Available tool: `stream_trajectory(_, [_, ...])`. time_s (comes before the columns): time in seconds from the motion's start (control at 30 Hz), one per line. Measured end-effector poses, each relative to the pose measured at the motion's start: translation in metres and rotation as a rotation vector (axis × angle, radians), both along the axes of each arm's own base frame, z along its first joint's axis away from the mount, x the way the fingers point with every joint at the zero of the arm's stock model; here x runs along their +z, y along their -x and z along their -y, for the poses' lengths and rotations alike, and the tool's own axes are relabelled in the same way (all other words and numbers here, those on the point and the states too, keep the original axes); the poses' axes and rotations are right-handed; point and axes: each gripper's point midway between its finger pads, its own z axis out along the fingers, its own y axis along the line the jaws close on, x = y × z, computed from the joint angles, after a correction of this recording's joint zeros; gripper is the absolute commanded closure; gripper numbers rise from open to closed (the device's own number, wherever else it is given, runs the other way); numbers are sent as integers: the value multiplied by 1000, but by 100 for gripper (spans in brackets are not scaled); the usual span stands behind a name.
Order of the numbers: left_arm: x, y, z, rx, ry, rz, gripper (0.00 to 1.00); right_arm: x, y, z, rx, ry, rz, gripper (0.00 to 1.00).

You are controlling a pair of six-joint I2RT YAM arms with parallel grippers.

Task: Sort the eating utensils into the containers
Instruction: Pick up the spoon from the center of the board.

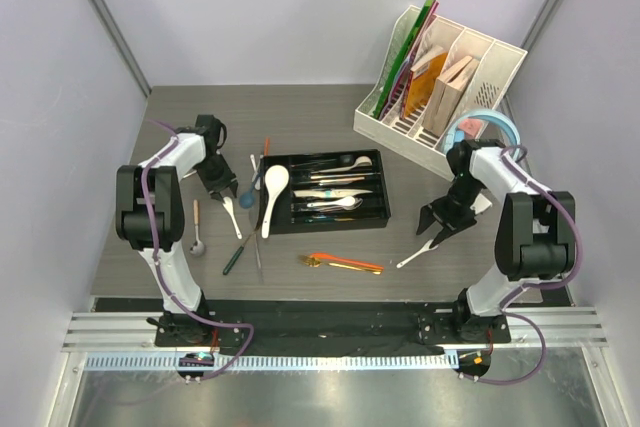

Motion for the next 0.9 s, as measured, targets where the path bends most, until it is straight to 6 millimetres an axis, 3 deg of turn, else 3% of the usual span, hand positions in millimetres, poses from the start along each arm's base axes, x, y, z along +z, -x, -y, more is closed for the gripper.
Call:
stream_trajectory(0.33, [0, 0, 0, 0, 0, 0, 64, -28, 10, 1, 14, -1, -140, 54])
stream_trajectory(0.67, [0, 0, 0, -1, 0, -1, 64, -44, -11, 1, 25, 0, -154, 55])
stream_trajectory(0.9, [-2, 1, 0, -4, -1, -6, 64, -51, 0, 3, 50, -5, -185, 56])
